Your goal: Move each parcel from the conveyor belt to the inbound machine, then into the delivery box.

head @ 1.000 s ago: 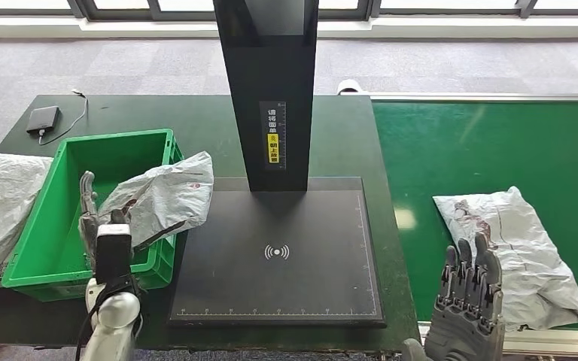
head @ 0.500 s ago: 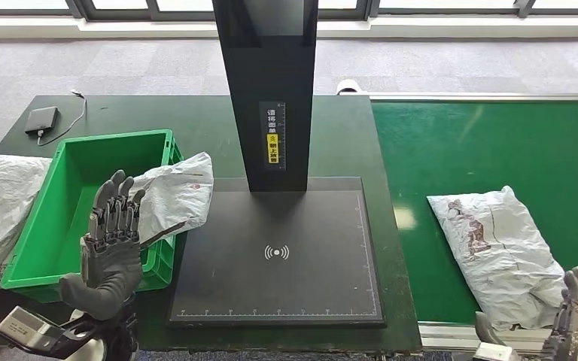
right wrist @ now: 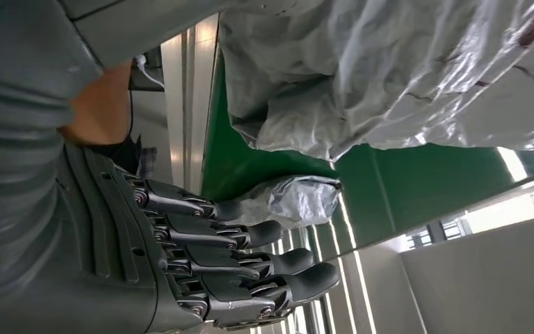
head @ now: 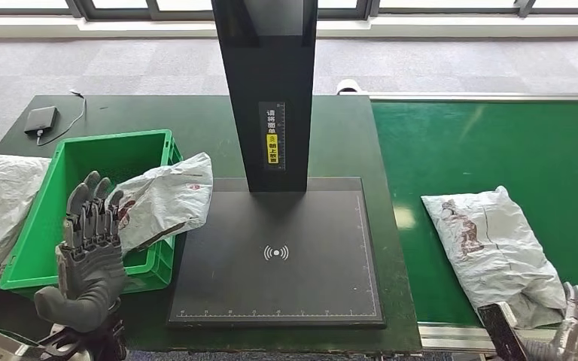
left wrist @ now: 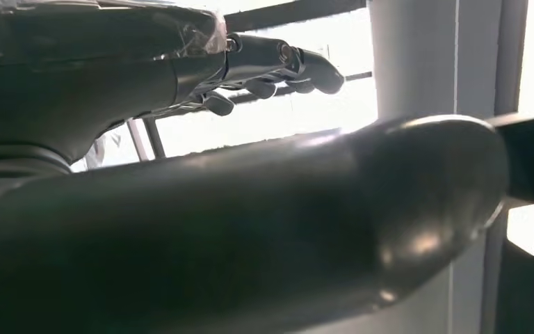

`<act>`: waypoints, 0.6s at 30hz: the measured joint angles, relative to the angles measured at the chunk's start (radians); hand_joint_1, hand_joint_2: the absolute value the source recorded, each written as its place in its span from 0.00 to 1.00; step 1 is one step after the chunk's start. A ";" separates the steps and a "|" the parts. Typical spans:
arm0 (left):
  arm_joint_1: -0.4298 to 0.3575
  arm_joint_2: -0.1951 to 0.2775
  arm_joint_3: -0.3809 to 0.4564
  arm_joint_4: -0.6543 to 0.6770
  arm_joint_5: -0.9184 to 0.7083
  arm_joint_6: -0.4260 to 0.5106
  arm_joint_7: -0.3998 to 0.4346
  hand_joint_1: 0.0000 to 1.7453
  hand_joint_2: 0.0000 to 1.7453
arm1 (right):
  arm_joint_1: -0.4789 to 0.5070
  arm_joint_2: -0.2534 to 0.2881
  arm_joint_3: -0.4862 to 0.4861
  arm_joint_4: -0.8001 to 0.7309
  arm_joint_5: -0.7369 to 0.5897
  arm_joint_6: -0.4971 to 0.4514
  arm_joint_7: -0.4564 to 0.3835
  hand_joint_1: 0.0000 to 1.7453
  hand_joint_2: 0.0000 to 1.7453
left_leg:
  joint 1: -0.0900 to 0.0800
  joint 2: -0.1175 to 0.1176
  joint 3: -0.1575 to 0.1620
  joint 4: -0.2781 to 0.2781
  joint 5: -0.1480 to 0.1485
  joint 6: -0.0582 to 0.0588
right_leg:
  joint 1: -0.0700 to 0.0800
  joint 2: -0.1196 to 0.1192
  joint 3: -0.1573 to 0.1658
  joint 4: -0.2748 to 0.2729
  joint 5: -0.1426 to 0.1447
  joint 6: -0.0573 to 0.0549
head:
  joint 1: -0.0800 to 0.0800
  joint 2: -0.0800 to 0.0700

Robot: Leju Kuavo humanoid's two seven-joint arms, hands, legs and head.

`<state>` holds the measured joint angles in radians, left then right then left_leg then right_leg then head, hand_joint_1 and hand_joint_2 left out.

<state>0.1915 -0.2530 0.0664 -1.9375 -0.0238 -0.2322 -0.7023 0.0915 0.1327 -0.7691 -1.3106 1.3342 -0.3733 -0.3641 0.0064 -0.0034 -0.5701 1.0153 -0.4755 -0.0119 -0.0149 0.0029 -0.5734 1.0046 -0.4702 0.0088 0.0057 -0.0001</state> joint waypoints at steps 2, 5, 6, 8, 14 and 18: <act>0.008 0.000 0.000 -0.010 -0.006 0.022 0.000 0.00 0.00 | -0.029 -0.040 0.000 0.070 0.003 -0.013 0.008 0.00 1.00 | 0.000 0.000 0.000 0.000 0.000 0.000 | 0.000 -0.001 0.000 0.000 0.000 0.000 | 0.000 0.000; 0.016 0.003 -0.004 -0.019 -0.007 0.042 0.000 0.00 0.00 | -0.063 -0.086 0.000 0.158 -0.014 -0.030 0.010 0.00 1.00 | 0.000 -0.001 0.000 0.000 0.000 0.000 | 0.000 -0.001 0.000 0.000 0.000 0.001 | 0.000 0.000; 0.017 0.007 -0.010 -0.020 -0.008 0.052 0.000 0.00 0.00 | -0.075 -0.104 0.000 0.192 -0.029 -0.038 0.011 0.00 1.00 | 0.000 -0.001 0.000 0.000 0.000 0.000 | 0.000 -0.001 0.000 0.000 0.000 0.001 | 0.000 0.000; 0.014 0.020 -0.031 -0.015 -0.013 0.070 0.000 0.00 0.00 | -0.094 -0.143 0.000 0.266 -0.060 -0.057 0.014 0.00 1.00 | 0.000 -0.001 0.001 0.000 0.000 0.000 | 0.000 -0.002 0.000 0.000 0.000 0.001 | 0.000 0.000; -0.007 0.054 -0.088 0.027 -0.025 0.083 0.001 0.00 0.00 | -0.105 -0.196 0.000 0.409 -0.086 -0.079 0.018 0.00 1.00 | 0.000 -0.001 0.000 0.000 0.000 0.000 | 0.000 -0.001 0.000 0.000 0.000 0.001 | 0.000 0.000; -0.013 0.064 -0.105 0.043 -0.025 0.084 0.001 0.00 0.00 | -0.105 -0.207 0.000 0.451 -0.086 -0.081 0.024 0.00 1.00 | 0.000 -0.001 0.000 0.000 0.000 0.000 | 0.000 -0.001 -0.001 0.000 0.000 0.000 | 0.000 0.000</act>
<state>0.1786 -0.1891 -0.0386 -1.8943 -0.0489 -0.1484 -0.7015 -0.0130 -0.0744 -0.7691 -0.8594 1.2482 -0.4547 -0.3404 0.0062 -0.0042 -0.5698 1.0153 -0.4756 -0.0118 -0.0150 0.0022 -0.5740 1.0046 -0.4704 0.0092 0.0057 -0.0002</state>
